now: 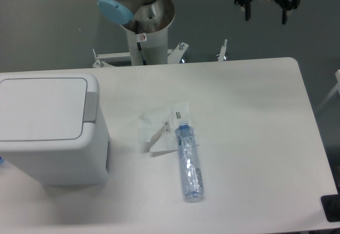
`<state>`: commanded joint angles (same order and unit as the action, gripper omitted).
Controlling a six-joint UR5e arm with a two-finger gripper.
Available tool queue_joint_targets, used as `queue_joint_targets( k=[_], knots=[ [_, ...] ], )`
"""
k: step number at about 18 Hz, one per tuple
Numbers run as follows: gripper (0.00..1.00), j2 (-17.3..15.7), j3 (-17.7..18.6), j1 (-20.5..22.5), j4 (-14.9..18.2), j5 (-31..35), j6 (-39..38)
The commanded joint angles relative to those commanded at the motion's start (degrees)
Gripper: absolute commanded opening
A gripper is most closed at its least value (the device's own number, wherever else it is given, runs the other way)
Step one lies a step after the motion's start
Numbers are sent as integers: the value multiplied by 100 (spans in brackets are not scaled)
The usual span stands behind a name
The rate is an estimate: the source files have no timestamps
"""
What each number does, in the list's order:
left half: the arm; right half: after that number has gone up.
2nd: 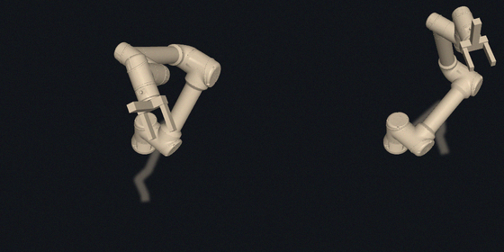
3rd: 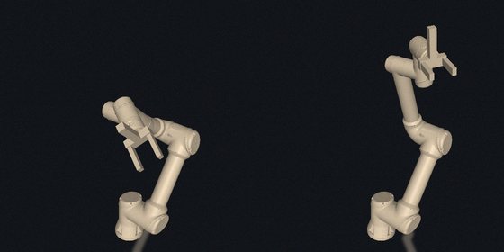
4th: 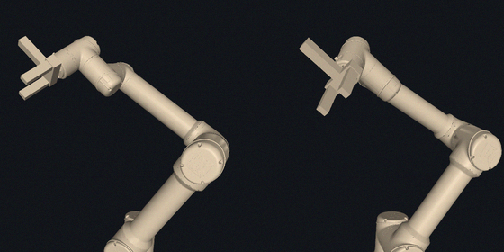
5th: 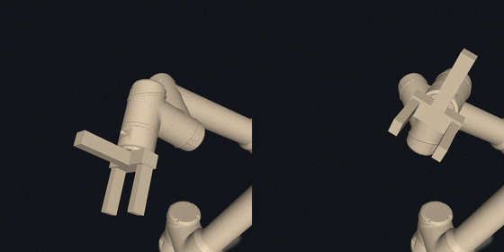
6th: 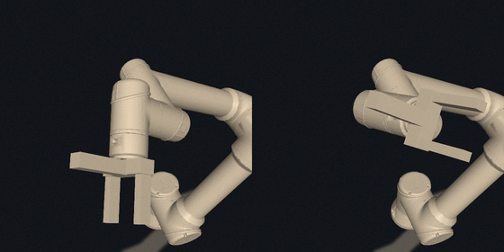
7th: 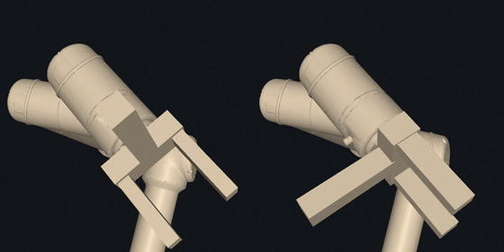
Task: Open the trash can
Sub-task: 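Move the gripper over the white trash can's lid edge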
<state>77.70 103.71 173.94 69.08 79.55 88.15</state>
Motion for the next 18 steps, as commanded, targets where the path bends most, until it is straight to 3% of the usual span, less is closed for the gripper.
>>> queue_joint_targets(
  k=[4,8,12,18],
  knots=[
    [100,-9,-53,-272,9,0,-105],
    [100,70,-184,-886,0,-9,-1840],
    [100,316,-308,-1835,-675,-193,-4645],
    [100,527,-351,-2776,-1124,-756,-6510]
  ],
)
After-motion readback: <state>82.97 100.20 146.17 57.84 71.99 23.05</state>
